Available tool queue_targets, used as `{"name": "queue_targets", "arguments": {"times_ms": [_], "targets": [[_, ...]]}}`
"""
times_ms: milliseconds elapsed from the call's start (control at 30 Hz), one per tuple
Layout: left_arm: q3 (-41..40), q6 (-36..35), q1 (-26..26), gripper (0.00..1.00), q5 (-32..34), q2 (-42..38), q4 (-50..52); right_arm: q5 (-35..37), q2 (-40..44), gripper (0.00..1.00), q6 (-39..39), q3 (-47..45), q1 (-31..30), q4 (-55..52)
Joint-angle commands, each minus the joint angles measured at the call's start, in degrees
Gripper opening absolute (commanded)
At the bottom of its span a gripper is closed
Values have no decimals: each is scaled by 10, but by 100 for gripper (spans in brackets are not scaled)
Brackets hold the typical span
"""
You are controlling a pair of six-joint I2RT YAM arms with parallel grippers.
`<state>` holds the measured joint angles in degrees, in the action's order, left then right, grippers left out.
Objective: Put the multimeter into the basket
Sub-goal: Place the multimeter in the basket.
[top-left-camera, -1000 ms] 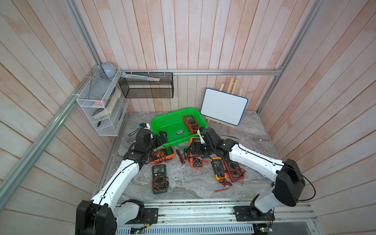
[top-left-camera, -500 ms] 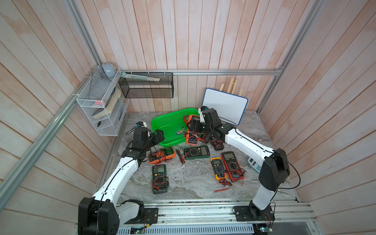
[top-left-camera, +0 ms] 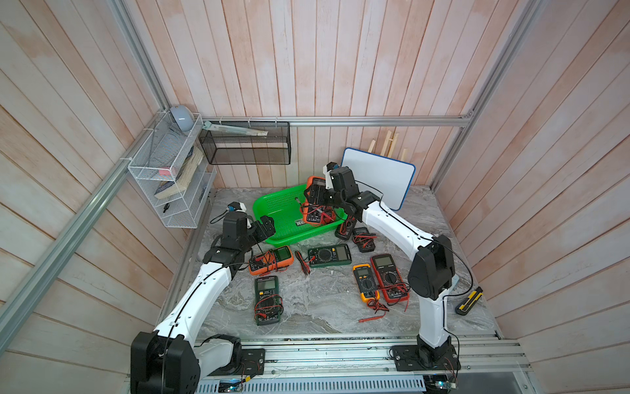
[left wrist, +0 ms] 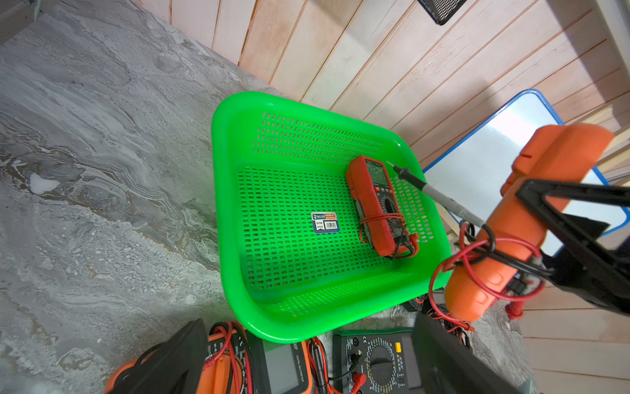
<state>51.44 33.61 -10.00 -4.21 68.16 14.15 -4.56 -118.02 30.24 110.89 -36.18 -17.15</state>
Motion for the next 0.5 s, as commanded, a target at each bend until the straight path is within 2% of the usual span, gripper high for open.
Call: {"name": "queue_targets", "arguments": {"times_ms": [0,267,467], "targets": [[12,-10,3,100,-4,-4,2,6,-21,39,-19,55,8,31],[5,-7,3,100,-6,-11,1,8,-119,39,-47,167,13,30],[1,-6,3,100,-11,-10,0,2,-185,39,-110,228,12,39]]}}
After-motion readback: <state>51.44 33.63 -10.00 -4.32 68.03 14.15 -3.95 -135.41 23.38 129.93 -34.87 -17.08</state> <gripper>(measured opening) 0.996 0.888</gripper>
